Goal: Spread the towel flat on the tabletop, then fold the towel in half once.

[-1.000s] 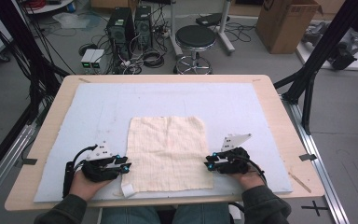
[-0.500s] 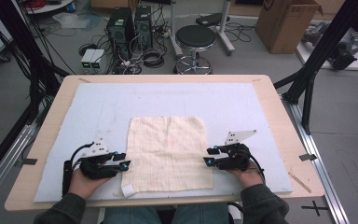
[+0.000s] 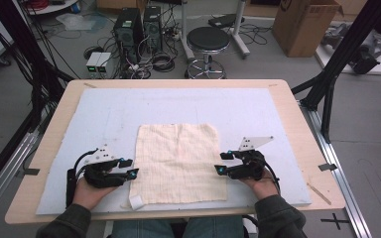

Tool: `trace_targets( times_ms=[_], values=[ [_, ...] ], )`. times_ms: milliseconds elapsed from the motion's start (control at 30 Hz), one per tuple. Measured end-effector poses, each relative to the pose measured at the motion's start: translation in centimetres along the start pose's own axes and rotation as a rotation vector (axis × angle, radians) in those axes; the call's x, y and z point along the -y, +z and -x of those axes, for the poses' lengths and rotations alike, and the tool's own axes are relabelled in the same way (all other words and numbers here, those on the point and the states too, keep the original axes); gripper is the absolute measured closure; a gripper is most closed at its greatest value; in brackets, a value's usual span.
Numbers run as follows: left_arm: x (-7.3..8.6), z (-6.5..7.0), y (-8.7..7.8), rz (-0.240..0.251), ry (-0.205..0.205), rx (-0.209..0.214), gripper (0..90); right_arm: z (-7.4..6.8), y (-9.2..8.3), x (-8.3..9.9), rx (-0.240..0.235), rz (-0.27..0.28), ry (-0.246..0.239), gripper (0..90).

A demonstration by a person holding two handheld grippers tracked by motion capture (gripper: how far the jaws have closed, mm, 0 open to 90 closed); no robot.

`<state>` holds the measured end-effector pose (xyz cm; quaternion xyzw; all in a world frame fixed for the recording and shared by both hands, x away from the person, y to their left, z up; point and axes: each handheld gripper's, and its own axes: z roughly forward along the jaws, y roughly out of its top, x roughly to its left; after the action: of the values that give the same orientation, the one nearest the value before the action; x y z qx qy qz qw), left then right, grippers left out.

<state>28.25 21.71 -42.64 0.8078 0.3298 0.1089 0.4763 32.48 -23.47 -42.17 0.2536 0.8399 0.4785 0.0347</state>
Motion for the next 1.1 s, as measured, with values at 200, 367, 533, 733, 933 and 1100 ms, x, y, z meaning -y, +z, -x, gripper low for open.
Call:
trace_targets(
  times_ms=[200,367,533,733,933,1100],
  values=[
    [-0.1,0.0,0.0,0.003,0.002,-0.005,51.2,0.1,-0.1,-0.1,0.03,0.005,0.002,37.0],
    [0.0,-0.1,0.1,-0.004,0.001,-0.008,50.1,0.1,-0.3,-0.2,0.021,0.026,0.013,37.0],
    [0.0,0.0,0.1,-0.005,0.002,-0.006,49.2,-0.1,-0.2,-0.4,0.014,0.03,-0.007,37.4],
    [-0.1,-0.1,0.1,-0.006,-0.002,-0.011,44.7,-0.2,0.1,-0.4,0.01,0.011,-0.012,38.0],
    [-0.1,-0.3,0.1,-0.008,0.0,-0.025,40.3,-0.1,0.5,-0.3,0.023,-0.023,-0.023,38.7],
    [-0.1,-0.4,0.1,0.001,-0.008,-0.029,40.3,0.0,0.8,-0.4,0.035,-0.044,-0.027,39.9]
  ],
)
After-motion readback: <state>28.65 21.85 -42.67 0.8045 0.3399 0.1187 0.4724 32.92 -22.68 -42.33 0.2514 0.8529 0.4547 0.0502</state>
